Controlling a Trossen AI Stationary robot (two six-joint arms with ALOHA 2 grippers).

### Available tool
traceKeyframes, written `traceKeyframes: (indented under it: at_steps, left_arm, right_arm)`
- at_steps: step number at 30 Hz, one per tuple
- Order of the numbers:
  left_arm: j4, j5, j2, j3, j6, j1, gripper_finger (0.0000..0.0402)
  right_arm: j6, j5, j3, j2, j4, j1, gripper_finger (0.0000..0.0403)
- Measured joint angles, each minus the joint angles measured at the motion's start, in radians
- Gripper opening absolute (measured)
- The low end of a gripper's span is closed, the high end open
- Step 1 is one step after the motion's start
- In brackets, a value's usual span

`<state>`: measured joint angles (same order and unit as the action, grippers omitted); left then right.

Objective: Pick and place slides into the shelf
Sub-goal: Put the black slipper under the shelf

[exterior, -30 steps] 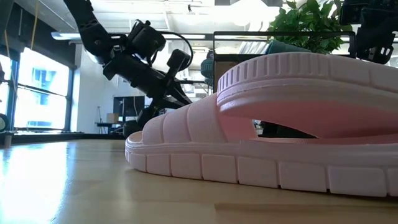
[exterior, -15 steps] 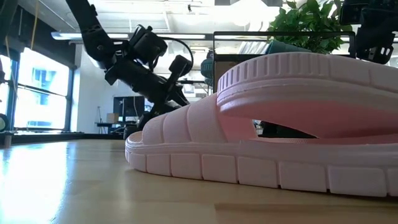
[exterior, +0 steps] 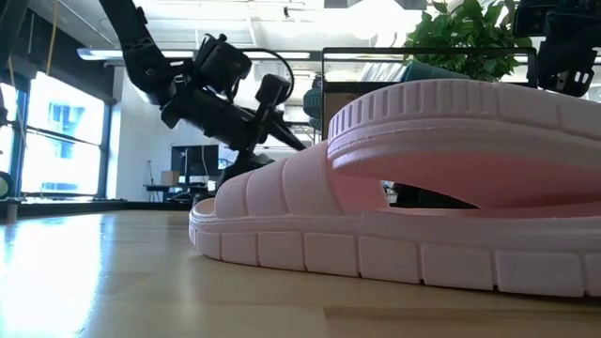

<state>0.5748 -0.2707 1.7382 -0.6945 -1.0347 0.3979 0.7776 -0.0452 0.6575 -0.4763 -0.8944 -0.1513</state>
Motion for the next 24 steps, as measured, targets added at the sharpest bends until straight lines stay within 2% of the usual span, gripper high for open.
traceKeyframes:
  at_steps: [3,6,19,24]
  left_arm:
    - [0.015,-0.001,0.0,0.0,0.018,0.0,0.0181]
    - [0.015,-0.012,0.0,0.0,0.024,0.0,0.0183]
    - [-0.046,-0.031,-0.002,0.0,0.078,0.0,0.0126]
    - [-0.093,-0.029,-0.002,0.0,0.113,-0.002,0.0126]
  right_arm:
    - [0.0,0.002,0.0,0.0,0.0,0.0,0.0]
    - [0.0,0.003,0.0,0.0,-0.007,0.0,0.0]
    - [0.0,0.005,0.0,0.0,-0.027,0.0,0.0]
    - [-0.001,0.005,0.0,0.0,-0.033,0.0,0.0]
